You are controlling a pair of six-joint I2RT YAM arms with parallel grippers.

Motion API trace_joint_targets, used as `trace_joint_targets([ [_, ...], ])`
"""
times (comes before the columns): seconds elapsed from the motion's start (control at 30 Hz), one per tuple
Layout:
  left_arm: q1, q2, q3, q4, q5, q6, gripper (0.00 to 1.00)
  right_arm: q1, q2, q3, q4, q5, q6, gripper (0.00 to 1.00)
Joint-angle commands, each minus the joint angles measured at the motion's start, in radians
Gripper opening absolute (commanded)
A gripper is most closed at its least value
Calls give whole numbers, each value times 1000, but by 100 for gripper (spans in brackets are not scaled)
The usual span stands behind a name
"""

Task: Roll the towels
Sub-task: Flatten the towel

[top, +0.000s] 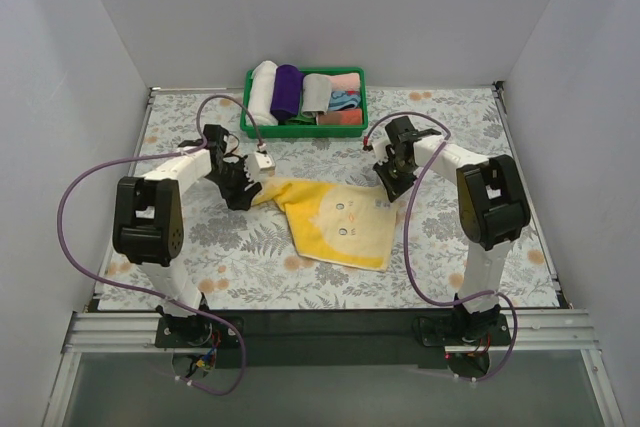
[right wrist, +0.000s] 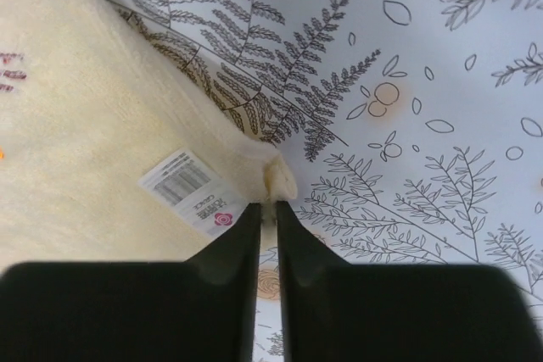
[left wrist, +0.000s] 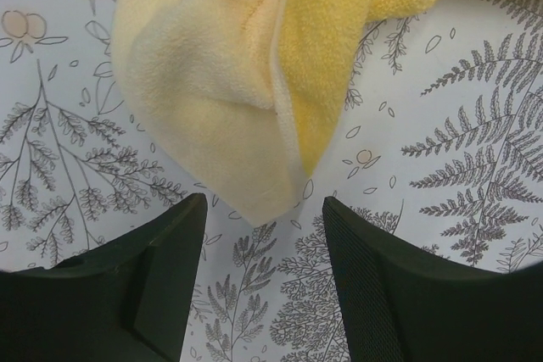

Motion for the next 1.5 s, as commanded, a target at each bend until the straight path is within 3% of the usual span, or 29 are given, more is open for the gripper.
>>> trace_joint_targets([
  [0.0, -32, -22, -31, 17, 11, 31, 54, 15, 63, -14, 25, -53, 17, 8],
  [0.07, -57, -22, -64, 49, -11, 33, 54, 13, 49, -19, 24, -64, 14, 1],
  [0.13, -69, -16, -82, 95, -30, 24, 54, 15, 23, -20, 24, -84, 11, 1],
  [0.23, -80, 10, -76, 127, -62, -13, 38, 7, -26, -16, 14, -108, -8, 1],
  [0.27, -81, 15, -62, 127, -70, -24, 23, 4, -40, -2, 7, -116, -14, 1],
  [0.4, -45, -14, 25, 88, -49, -55, 0, -59, -121, 90, -45, -169, -52, 1],
  [0.73, 38, -4, 534, -199, -2, -35, 0, -194, -146, 585, -262, -323, -206, 1],
  [0.83, 40, -33, 617, -282, 2, 5, 0, -200, -212, 598, -289, -389, -252, 1],
  [0.97, 40, -175, 474, -307, 4, 111, 0, -202, -351, 408, -289, -427, -356, 1],
  [1.23, 8, -494, -103, -379, 37, 266, 2, -154, -586, -143, -276, -362, -583, 1],
  [1.27, -24, -505, -157, -385, 31, 257, 12, -146, -595, -181, -266, -342, -615, 15],
  [1.3, -41, -515, -195, -387, 27, 248, 23, -140, -608, -242, -254, -323, -627, 54],
  [1.33, -57, -534, -261, -388, 30, 239, 40, -142, -614, -260, -251, -288, -637, 67],
  [1.4, -92, -556, -292, -399, 41, 219, 46, -142, -640, -270, -268, -259, -646, 83],
  [1.43, -94, -568, -297, -425, 54, 222, 52, -142, -657, -267, -282, -252, -655, 85],
  [1.47, -95, -585, -288, -434, 65, 220, 53, -142, -675, -269, -294, -248, -664, 87],
])
